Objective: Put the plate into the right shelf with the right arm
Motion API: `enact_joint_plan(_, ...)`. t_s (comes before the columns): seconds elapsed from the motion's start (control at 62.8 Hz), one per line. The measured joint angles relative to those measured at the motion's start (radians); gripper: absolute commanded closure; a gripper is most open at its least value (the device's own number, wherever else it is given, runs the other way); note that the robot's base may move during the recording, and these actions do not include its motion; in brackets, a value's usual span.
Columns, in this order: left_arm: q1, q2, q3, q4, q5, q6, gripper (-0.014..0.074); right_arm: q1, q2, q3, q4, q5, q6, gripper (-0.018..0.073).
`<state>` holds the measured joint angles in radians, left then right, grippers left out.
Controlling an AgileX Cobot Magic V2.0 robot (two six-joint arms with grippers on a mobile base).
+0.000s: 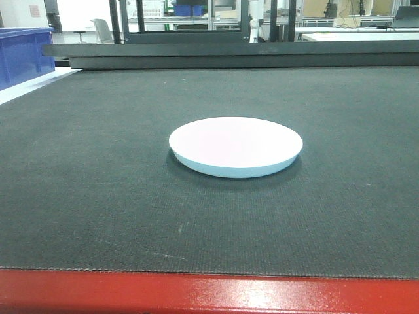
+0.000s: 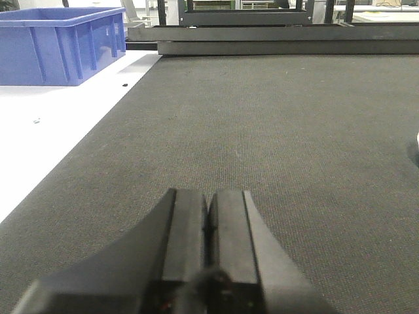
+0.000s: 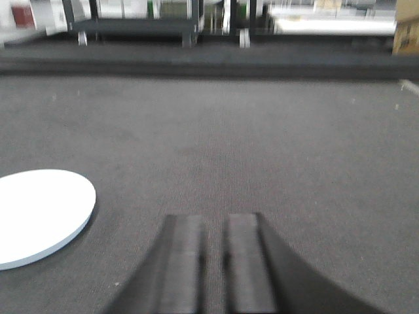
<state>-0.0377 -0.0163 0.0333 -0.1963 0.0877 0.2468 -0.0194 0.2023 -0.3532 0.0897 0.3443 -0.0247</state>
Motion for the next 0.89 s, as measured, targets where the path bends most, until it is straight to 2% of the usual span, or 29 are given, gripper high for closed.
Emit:
enact_joint_plan(0.096, 0.000, 0.000, 0.000, 0.000, 0.000, 0.000, 0.0643, 0.000, 0.137, -0.083, 0.000, 0.034, 0.000, 0.0017)
enact_joint_plan(0.303, 0.000, 0.000, 0.000, 0.000, 0.000, 0.000, 0.0643, 0.035, 0.465, -0.296, 0.000, 0.120, 0.025, 0.0022)
enact_joint_plan(0.414, 0.000, 0.000, 0.000, 0.000, 0.000, 0.000, 0.0643, 0.113, 0.651, -0.446, -0.031, 0.164, 0.088, 0.0022)
enact_joint_plan(0.653, 0.000, 0.000, 0.000, 0.000, 0.000, 0.000, 0.0643, 0.286, 1.041, -0.737, -0.132, 0.262, 0.301, 0.0022)
enact_joint_plan(0.892, 0.000, 0.000, 0.000, 0.000, 0.000, 0.000, 0.0643, 0.393, 1.376, -0.947, -0.190, 0.308, 0.350, 0.0022)
